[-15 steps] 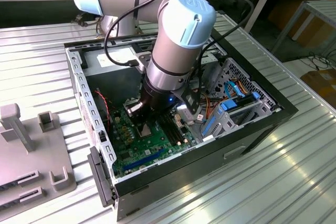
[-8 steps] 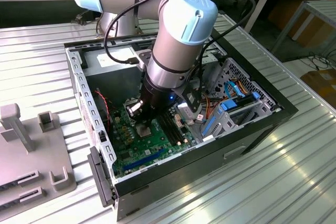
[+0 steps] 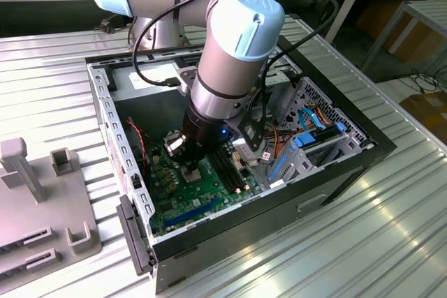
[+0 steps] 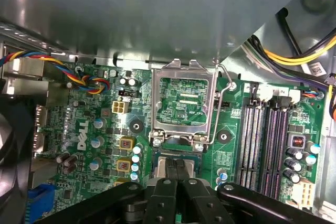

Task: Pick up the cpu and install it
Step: 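Place the cpu into insertion slot, then close the cpu cover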

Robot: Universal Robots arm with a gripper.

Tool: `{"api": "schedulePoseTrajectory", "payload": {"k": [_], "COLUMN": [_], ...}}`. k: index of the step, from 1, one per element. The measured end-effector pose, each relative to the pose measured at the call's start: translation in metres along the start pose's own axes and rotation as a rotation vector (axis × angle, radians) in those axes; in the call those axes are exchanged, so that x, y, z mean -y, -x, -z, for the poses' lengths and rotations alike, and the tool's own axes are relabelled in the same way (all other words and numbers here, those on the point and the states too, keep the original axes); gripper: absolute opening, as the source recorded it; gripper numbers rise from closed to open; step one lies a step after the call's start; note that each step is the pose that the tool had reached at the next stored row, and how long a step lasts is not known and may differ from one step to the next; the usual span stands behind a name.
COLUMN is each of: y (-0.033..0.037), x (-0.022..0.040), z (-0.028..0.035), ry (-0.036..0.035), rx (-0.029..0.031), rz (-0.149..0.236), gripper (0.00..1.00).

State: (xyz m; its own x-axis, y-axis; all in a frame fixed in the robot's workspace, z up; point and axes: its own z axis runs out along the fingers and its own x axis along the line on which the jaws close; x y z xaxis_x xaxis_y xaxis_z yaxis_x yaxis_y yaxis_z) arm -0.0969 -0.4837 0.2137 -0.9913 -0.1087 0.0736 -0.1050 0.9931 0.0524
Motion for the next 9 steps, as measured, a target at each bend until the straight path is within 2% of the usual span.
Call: {"api": "schedulePoseTrajectory", "payload": {"k": [9], "y": [-0.0004], "x": [0.0006], "z": [-0.0001], "ry": [0.0001], "rx": [0.0001], "rz": [0.0], "gripper": [0.11]}}
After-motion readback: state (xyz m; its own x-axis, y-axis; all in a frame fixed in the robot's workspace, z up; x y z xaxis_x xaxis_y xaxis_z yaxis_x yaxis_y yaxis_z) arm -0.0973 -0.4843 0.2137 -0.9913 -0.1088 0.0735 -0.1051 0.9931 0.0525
